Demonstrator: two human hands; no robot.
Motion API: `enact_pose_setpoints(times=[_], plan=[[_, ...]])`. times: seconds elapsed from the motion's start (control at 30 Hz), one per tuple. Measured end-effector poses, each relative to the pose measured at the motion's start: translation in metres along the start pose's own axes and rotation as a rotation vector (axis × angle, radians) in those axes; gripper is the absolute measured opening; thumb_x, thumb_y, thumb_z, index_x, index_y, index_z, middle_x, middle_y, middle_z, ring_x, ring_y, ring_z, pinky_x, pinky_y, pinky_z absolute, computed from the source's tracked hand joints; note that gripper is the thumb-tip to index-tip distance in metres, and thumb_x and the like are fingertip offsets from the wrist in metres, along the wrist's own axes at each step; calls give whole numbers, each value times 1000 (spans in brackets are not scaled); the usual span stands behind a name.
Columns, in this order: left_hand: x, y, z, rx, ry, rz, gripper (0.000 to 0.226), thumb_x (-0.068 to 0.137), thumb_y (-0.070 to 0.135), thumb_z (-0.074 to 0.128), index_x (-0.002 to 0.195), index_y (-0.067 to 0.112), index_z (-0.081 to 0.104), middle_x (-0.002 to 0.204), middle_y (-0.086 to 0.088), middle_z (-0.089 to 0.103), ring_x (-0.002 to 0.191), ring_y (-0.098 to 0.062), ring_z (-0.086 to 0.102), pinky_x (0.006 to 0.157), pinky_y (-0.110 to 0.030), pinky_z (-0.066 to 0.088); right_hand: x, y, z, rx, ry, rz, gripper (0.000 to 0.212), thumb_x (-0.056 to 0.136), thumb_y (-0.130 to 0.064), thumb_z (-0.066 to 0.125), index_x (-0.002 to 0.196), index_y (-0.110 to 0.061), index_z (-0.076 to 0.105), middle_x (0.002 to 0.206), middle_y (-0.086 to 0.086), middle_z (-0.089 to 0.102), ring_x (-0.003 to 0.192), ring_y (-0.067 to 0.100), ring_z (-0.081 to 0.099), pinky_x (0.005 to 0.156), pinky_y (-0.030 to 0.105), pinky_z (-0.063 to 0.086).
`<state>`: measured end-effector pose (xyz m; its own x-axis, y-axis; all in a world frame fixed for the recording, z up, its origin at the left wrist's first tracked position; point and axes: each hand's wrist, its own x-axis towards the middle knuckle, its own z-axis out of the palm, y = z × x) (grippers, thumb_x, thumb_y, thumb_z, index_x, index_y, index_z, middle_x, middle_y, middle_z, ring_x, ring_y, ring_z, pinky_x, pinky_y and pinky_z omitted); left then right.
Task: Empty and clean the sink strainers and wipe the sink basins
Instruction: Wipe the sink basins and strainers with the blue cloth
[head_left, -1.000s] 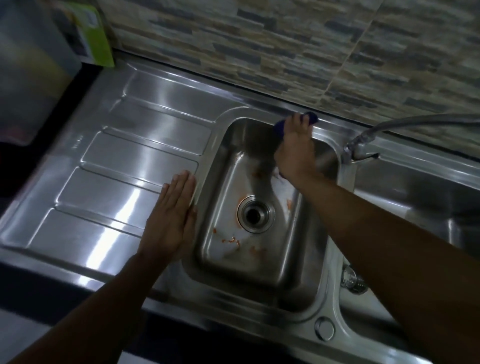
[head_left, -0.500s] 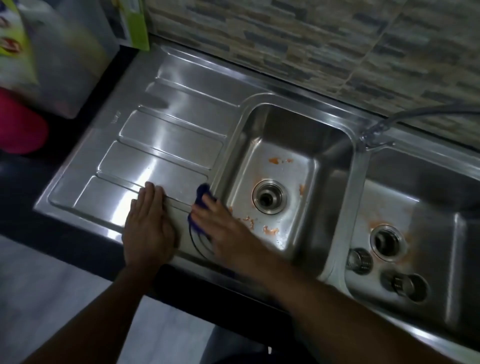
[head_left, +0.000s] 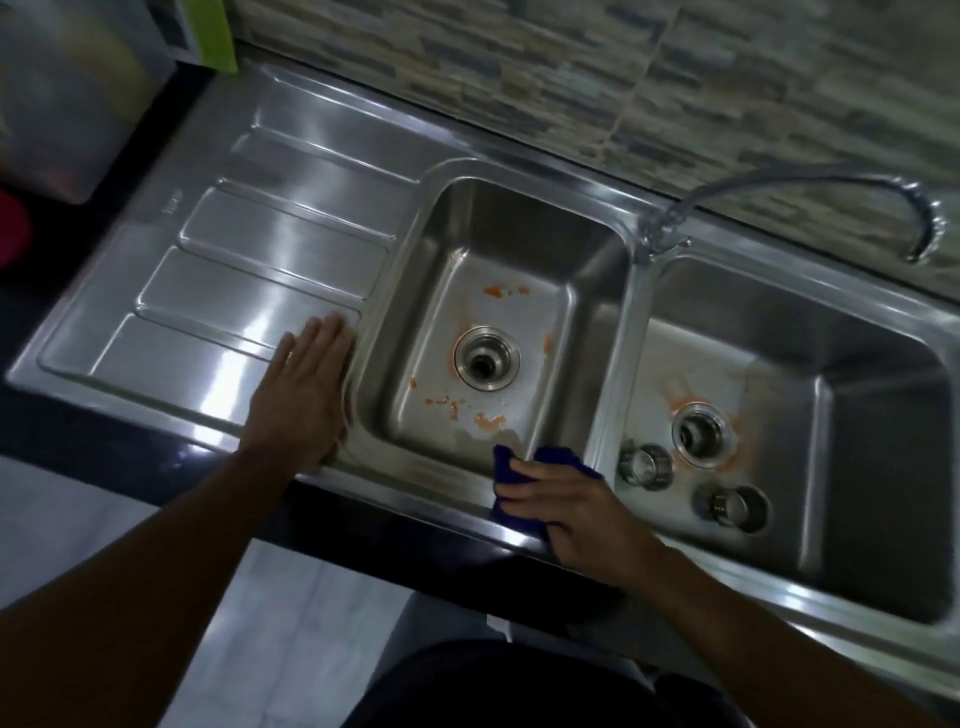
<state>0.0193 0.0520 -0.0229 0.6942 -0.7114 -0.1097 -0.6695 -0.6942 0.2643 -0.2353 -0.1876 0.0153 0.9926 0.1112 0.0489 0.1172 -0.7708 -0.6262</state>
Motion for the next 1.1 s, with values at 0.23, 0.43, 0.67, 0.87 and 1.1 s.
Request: enact_pose_setpoints(times=[0.23, 0.43, 0.67, 0.87, 1.1], plan=[[67, 16, -1, -31, 21, 35, 69, 96, 37, 13, 156, 7, 28, 165, -15, 21, 155, -31, 14, 127, -49, 11, 63, 51, 5, 89, -91, 416, 47, 84, 9, 60, 125, -12, 71, 135, 9, 66, 130, 22, 57, 118, 33, 38], [137, 8, 4, -69, 61, 11, 58, 103, 29, 24, 158, 10, 24, 167, -11, 17, 157, -27, 9, 128, -45, 8, 157, 143, 13, -50, 172, 858, 46, 88, -4, 67, 132, -12, 60, 136, 11, 58, 129, 26, 51, 115, 40, 41], [154, 3, 25, -18, 138, 26, 57, 106, 38, 16, 159, 17, 22, 168, -2, 15, 157, -17, 7, 128, -44, 11, 187, 226, 57, -276, -41, 969, 75, 103, -54, 30, 162, -13, 8, 169, 15, 0, 157, 34, -6, 127, 54, 3], [155, 5, 28, 0, 195, 35, 55, 107, 35, 19, 157, 14, 28, 167, -7, 22, 157, -21, 12, 127, -48, 16, 244, 216, 108, -322, 251, 1008, 72, 105, -50, 27, 160, -6, 13, 168, 19, 11, 156, 37, 8, 126, 53, 14], [155, 6, 25, 14, 208, 52, 53, 106, 29, 28, 155, 11, 32, 165, -9, 25, 156, -24, 16, 125, -50, 19, 295, 198, 139, -176, 176, 628, 66, 105, -34, 31, 161, -10, 9, 170, 11, 5, 158, 29, 3, 129, 44, 8]])
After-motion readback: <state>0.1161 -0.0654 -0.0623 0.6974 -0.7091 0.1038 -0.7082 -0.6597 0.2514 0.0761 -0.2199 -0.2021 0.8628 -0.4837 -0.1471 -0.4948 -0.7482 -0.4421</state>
